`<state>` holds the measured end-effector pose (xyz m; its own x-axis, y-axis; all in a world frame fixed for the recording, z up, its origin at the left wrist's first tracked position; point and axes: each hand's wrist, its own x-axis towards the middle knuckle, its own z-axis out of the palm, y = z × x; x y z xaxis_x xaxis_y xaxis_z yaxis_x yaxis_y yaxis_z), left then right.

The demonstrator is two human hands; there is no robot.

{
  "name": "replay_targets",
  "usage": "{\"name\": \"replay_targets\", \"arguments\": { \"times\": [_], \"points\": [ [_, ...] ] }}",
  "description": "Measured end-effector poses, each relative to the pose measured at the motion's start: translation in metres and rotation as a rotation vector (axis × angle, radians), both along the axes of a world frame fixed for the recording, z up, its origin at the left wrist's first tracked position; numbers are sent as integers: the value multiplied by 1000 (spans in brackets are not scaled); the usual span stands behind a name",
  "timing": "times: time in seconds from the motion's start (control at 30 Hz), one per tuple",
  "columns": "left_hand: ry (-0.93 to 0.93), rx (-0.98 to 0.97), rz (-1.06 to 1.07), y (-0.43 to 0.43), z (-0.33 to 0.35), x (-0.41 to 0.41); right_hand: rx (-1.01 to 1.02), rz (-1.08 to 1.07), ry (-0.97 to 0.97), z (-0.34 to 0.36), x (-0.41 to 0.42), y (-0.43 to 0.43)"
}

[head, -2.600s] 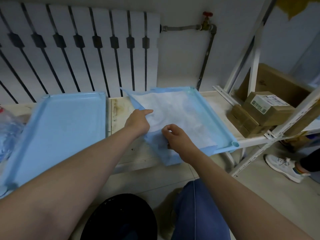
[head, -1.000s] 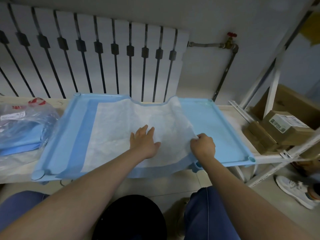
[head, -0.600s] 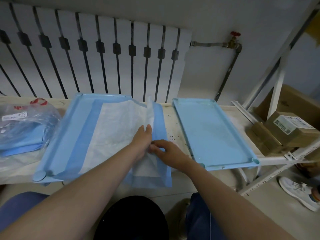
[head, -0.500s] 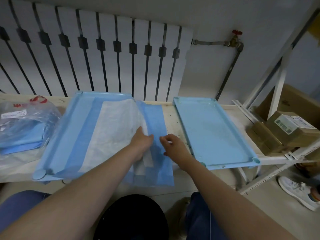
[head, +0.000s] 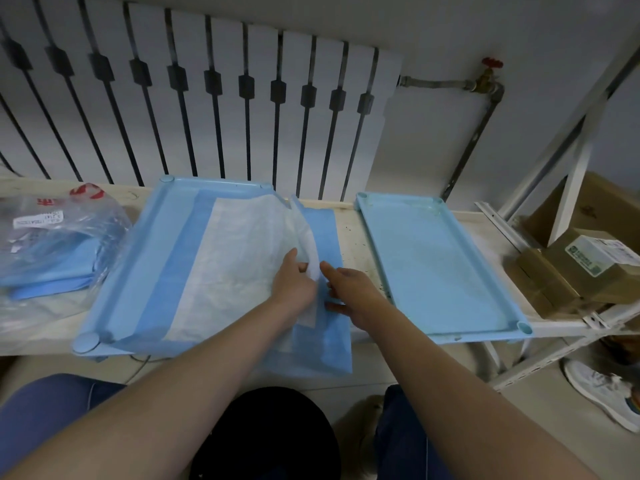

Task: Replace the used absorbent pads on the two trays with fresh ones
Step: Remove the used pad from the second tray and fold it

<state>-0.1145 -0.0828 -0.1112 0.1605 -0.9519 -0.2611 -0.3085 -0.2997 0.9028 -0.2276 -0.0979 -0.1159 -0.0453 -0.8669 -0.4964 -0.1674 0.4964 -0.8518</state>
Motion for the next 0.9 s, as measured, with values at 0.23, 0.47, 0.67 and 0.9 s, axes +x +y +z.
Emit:
{"name": "replay_targets", "arguments": {
  "times": [0.23,0.47,0.67,0.9],
  "points": [
    [152,40,136,0,-7,1,62,-20,-17,-1,2,-8],
    [-59,-97,6,-4,-14,3,-383,168,302,22,1,-7],
    [-156,-73,-195,-20,-15,-23,-493,45,608,53,-45,-16],
    [-263,33,-352,-19,-27,-98,-294,-97,654,51,-149,-16]
  ]
}}
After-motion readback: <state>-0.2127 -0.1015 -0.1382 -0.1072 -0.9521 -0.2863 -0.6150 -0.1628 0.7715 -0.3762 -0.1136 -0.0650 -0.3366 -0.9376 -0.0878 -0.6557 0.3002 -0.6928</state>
